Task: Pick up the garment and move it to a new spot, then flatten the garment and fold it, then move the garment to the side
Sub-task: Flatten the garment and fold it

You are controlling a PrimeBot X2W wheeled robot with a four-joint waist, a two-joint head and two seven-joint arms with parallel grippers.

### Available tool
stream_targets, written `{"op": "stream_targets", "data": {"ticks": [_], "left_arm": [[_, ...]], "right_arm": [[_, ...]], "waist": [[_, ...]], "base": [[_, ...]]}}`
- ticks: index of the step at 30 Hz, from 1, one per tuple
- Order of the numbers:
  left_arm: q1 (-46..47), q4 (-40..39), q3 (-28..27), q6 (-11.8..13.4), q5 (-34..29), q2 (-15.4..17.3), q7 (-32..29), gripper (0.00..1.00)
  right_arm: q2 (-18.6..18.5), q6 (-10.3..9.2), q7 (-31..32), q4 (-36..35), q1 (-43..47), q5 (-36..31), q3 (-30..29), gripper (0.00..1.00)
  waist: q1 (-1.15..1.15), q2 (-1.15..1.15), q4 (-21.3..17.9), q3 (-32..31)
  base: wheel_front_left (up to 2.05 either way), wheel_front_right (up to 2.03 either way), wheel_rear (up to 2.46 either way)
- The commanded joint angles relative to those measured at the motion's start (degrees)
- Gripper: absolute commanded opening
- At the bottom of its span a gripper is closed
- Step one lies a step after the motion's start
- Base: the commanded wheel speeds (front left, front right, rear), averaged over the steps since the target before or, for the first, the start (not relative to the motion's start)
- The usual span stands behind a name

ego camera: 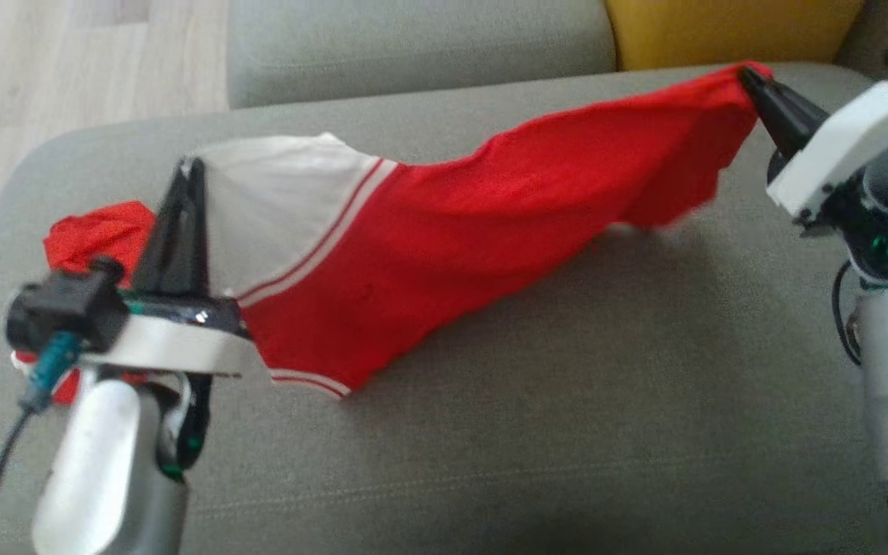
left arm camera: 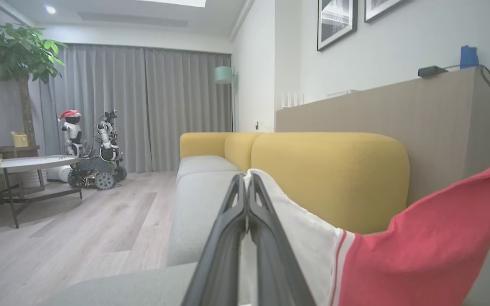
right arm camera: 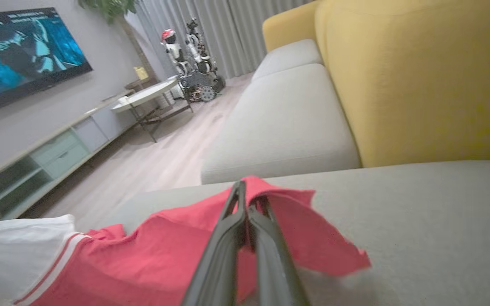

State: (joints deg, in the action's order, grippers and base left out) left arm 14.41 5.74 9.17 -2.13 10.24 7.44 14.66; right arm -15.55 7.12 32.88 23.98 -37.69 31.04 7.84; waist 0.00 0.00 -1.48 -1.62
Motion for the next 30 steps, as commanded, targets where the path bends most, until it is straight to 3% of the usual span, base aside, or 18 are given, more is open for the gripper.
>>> {"op": "stream_targets", "data": {"ticks": [1, 5, 12, 19, 26, 30], "left_arm": [[4.8, -2.37, -2.94, -0.23, 0.68, 1.97, 0.31, 0.0], [8.51, -3.45, -4.68, -0.99, 2.45, 3.91, -1.76, 0.0], [12.31, -8.35, -5.92, -2.03, 2.75, 8.26, -5.89, 0.0], [17.58, -15.49, -8.23, -2.52, 4.56, 11.88, -10.78, 0.0], [27.19, -12.14, -7.02, -3.78, 6.63, 14.63, -15.98, 0.0], [37.82, -6.66, -2.38, -4.78, 7.1, 15.41, -17.75, 0.0]], "right_arm": [[-0.4, 0.36, 1.53, -2.74, -3.42, 2.19, 1.36, 0.0], [-0.63, 0.36, 5.47, -2.88, -7.14, 7.23, 0.66, 0.0], [-1.44, 0.36, 11.45, -5.31, -9.75, 10.29, -1.67, 0.0], [-1.31, 0.36, 20.48, -9.71, -10.23, 10.78, -8.46, 0.0], [4.05, 0.36, 26.94, -9.01, -14.69, 5.13, -14.34, 0.0], [7.61, 0.36, 28.25, -8.02, -22.34, 0.62, -16.26, 0.0]], "waist": [[0.0, 0.0, 0.54, -1.08], [0.0, 0.0, 1.43, -2.78], [0.0, 0.0, 1.95, -4.85], [0.0, 0.0, 1.47, -3.99], [0.0, 0.0, 0.26, 1.33], [0.0, 0.0, 0.08, 10.16]], "base": [[0.0, 0.0, 0.0], [0.0, 0.0, 0.0], [0.0, 0.0, 0.0], [0.0, 0.0, 0.0], [0.0, 0.0, 0.0], [0.0, 0.0, 0.0]]}}
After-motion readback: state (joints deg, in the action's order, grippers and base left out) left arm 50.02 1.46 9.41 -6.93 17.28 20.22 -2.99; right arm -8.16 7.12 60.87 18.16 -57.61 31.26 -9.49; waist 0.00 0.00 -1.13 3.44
